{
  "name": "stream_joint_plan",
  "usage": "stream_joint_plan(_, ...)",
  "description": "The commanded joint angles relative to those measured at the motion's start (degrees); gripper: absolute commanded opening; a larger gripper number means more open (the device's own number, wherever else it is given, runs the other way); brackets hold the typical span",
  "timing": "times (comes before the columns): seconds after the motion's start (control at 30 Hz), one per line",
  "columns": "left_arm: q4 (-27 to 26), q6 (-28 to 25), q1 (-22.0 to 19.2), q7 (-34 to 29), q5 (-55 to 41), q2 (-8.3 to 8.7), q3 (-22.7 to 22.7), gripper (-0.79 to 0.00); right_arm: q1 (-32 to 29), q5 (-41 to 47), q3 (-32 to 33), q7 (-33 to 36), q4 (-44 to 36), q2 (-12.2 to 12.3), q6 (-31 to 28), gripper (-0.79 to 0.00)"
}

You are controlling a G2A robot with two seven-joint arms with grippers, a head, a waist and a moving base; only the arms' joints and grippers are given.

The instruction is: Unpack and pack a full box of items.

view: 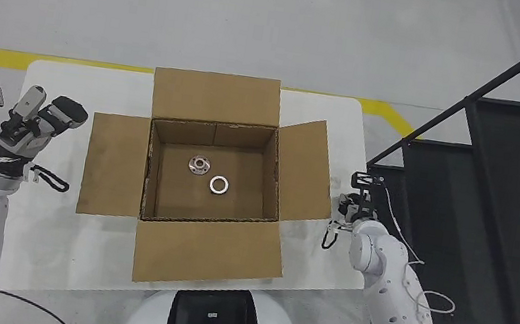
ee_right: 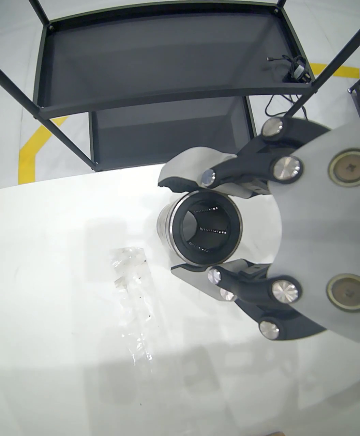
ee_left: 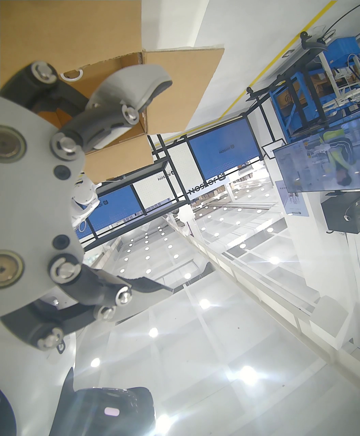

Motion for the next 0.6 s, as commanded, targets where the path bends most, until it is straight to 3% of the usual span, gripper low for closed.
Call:
stream_joint_plan(0.0, 0.0, 0.0, 0.0, 0.0, 0.0, 0.0, 0.0, 0.0, 0.3, 0.1, -0.1, 0.5, 0.3, -0.1, 0.0, -0.025)
stream_joint_plan(0.23, 0.0, 0.0, 0.0, 0.0, 0.0, 0.0, 0.0, 0.0, -0.5, 0.3, 1.0, 0.7, -1.7, 0.0, -0.2, 0.0)
stream_joint_plan(0.57, 0.0, 0.0, 0.0, 0.0, 0.0, 0.0, 0.0, 0.0, -4.8, 3.3, 9.8, -0.3, -14.2, 0.6, 3.4, 0.0)
